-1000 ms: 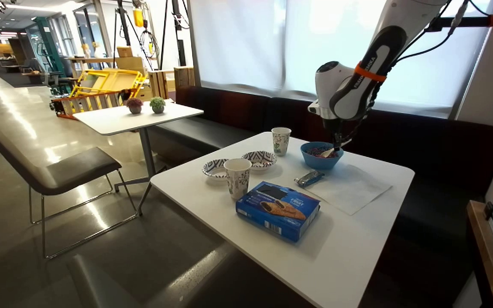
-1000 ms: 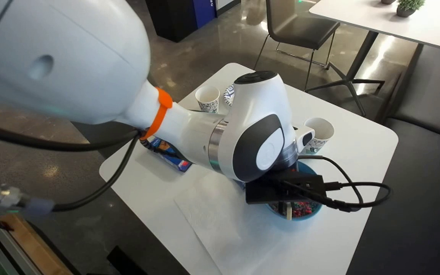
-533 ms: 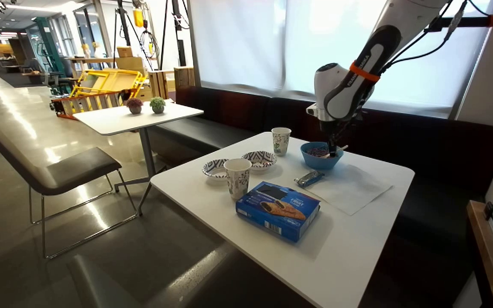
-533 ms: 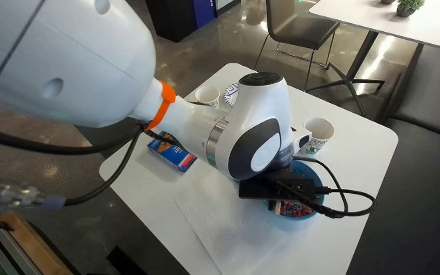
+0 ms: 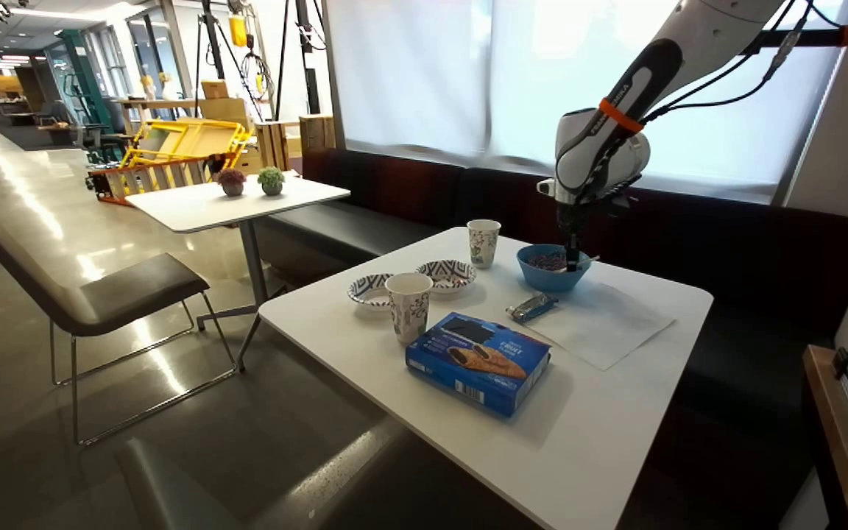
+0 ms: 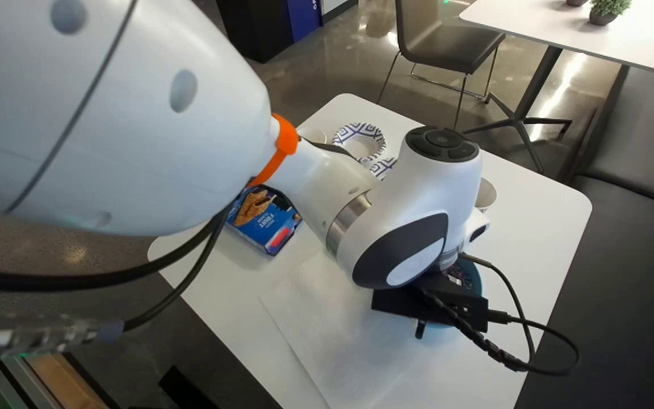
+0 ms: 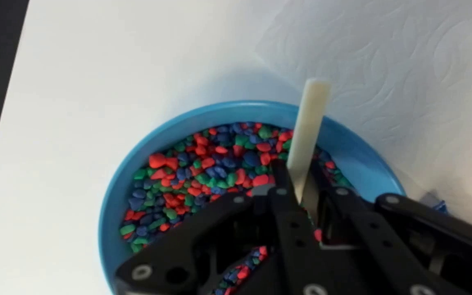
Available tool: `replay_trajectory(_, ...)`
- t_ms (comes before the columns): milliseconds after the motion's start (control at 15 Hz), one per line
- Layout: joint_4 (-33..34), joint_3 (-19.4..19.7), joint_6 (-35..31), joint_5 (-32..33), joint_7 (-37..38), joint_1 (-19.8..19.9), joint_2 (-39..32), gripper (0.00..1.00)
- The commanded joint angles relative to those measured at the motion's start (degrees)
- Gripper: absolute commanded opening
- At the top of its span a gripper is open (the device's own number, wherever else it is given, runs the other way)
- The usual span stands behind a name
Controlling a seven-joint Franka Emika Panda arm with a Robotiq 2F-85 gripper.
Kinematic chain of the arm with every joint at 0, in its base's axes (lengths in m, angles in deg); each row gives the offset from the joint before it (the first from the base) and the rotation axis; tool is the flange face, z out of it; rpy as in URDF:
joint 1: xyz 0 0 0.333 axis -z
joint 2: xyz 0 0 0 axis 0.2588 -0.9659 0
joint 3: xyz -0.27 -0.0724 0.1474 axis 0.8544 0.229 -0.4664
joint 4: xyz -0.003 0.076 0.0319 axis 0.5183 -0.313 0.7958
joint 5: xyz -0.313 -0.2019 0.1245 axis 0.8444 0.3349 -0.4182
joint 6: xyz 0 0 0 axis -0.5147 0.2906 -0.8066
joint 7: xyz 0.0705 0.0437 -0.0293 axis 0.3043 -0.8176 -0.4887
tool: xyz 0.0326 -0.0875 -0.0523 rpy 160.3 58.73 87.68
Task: Use the spoon to take some contents from the blue bowl and place them in the black and white bowl on the right.
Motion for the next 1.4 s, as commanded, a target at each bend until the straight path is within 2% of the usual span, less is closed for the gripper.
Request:
replay_trajectory(0,3.52,-3.75,0.82,-6.29,-7.72,4.34,-3.38,0.04)
replay_trajectory(600,6.6,-8.17,2.6,-15.16,-20.92,10.19,-4.57,0.04)
replay_trajectory(1333,9.8,-10.72,6.14,-21.41,-32.29,14.76,-6.33,0.04)
